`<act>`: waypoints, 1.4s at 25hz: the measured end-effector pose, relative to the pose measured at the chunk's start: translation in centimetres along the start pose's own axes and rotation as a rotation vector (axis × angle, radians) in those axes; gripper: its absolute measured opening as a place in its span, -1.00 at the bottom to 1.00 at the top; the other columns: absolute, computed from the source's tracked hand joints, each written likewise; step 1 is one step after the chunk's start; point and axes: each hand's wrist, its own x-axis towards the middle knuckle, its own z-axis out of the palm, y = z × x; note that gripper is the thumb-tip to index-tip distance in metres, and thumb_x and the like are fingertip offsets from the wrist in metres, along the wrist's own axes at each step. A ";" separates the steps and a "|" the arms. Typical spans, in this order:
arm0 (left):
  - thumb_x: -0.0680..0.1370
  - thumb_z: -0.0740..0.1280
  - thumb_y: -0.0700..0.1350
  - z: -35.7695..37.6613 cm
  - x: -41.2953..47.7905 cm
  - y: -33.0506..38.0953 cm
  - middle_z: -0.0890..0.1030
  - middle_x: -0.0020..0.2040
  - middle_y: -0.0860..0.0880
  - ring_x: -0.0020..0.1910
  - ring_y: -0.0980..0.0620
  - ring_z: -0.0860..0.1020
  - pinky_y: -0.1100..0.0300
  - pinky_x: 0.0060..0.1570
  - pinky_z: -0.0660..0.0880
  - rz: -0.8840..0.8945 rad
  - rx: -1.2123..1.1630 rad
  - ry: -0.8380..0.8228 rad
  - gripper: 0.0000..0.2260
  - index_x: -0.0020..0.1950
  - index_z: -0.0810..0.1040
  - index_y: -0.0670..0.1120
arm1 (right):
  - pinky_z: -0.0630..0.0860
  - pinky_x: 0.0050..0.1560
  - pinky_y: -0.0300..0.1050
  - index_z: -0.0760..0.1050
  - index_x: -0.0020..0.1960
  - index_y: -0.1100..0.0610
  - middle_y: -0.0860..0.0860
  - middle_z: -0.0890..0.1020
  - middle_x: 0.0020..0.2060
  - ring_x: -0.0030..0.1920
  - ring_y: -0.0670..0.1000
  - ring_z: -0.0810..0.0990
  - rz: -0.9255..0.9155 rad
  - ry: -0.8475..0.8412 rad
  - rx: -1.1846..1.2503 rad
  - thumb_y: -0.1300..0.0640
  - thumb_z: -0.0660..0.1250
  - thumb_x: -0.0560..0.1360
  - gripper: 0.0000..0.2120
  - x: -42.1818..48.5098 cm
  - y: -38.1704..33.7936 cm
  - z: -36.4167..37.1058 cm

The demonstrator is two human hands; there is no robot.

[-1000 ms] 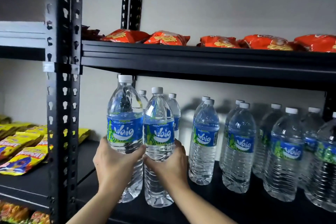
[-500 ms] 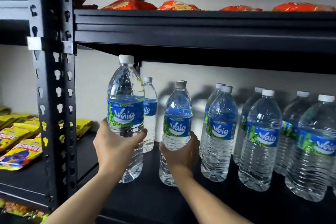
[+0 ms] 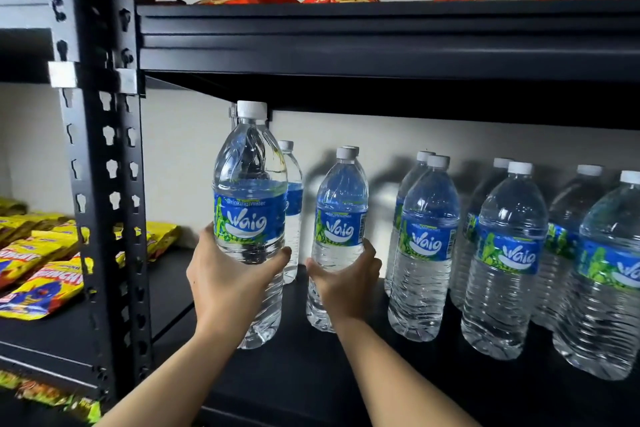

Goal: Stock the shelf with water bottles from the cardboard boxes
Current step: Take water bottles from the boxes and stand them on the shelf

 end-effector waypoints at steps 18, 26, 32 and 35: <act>0.20 0.67 -0.01 -0.7 -0.1 -1.0 0.56 -0.08 0.07 -0.07 0.11 0.48 0.24 -0.01 0.35 -0.009 -0.002 -0.008 -0.43 0.09 0.46 -0.01 | 0.22 0.40 -0.05 0.17 0.49 0.15 0.09 0.32 0.30 0.39 0.06 0.23 0.069 -0.213 0.019 -0.10 0.62 0.21 0.02 -0.3 2.7 0.7; 0.21 0.67 -0.04 0.3 0.4 -2.1 0.49 -0.17 0.19 -0.09 0.11 0.48 0.25 -0.03 0.34 -0.045 -0.003 -0.030 -0.45 0.06 0.46 -0.01 | 0.37 0.35 -0.03 0.48 0.31 0.03 -0.01 0.54 0.22 0.30 0.04 0.46 -0.014 -0.660 -0.713 -0.56 0.05 0.17 -0.06 -1.1 7.1 -3.3; 0.20 0.67 -0.04 2.3 2.0 -3.2 0.58 -0.12 0.09 -0.10 0.10 0.53 0.26 -0.05 0.40 -0.090 -0.042 -0.011 -0.45 0.06 0.46 0.00 | -0.05 0.55 0.01 0.07 0.57 0.21 0.10 0.08 0.58 0.58 0.04 0.00 -0.038 -0.771 -0.830 -0.47 0.04 0.46 -0.04 -1.5 6.3 -4.5; 0.17 0.68 -0.01 3.7 3.2 -4.0 0.64 -0.12 0.10 -0.15 0.10 0.63 0.23 -0.15 0.57 -0.093 -0.082 -0.016 -0.44 0.03 0.46 0.05 | -0.09 0.56 0.00 0.01 0.59 0.22 0.09 0.01 0.59 0.58 0.03 -0.05 -0.040 -0.789 -0.847 -0.48 0.01 0.46 -0.02 -1.4 6.1 -4.6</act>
